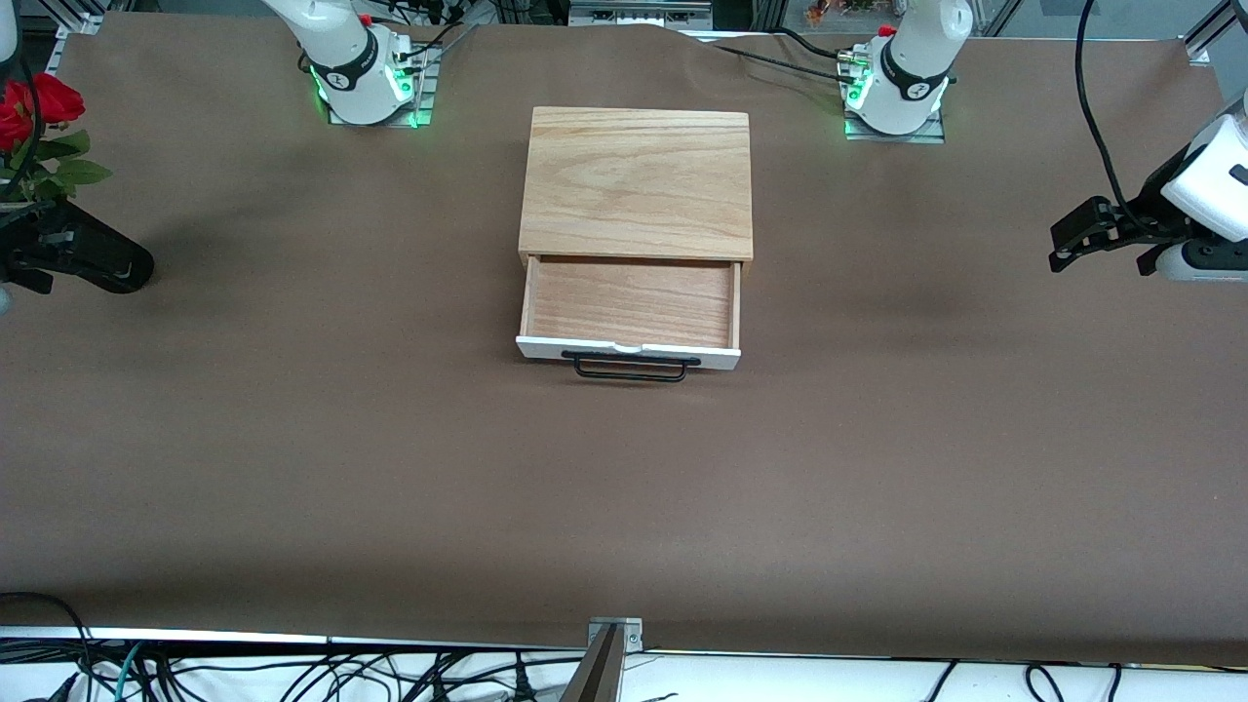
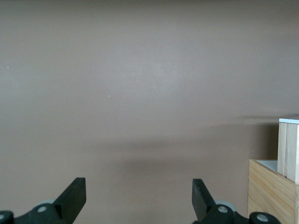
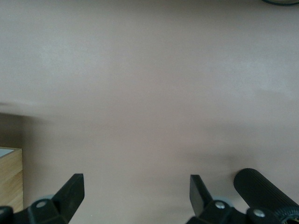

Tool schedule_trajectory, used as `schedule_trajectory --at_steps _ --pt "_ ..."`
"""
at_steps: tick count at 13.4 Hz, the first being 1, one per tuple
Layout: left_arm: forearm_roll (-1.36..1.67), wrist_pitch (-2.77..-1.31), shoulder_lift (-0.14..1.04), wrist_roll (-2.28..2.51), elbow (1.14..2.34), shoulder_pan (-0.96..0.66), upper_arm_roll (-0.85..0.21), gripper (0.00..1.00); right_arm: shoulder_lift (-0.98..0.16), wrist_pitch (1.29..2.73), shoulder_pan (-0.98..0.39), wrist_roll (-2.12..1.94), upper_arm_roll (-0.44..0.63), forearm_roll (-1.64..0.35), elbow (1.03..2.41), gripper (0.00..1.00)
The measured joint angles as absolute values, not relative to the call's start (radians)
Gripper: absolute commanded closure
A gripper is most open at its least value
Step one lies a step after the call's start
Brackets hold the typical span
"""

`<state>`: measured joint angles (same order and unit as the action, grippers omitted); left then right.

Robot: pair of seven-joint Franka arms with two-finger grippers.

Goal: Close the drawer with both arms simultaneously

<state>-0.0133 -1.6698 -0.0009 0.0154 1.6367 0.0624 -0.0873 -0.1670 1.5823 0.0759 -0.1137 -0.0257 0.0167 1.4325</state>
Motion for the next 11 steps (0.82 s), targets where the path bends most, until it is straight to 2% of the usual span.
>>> schedule_trajectory --at_steps 11 --pt "-0.013 -1.670 0.024 0.015 1.637 0.062 -0.091 0.00 -0.169 1.583 0.076 -0.114 -0.026 0.017 1.432 0.00"
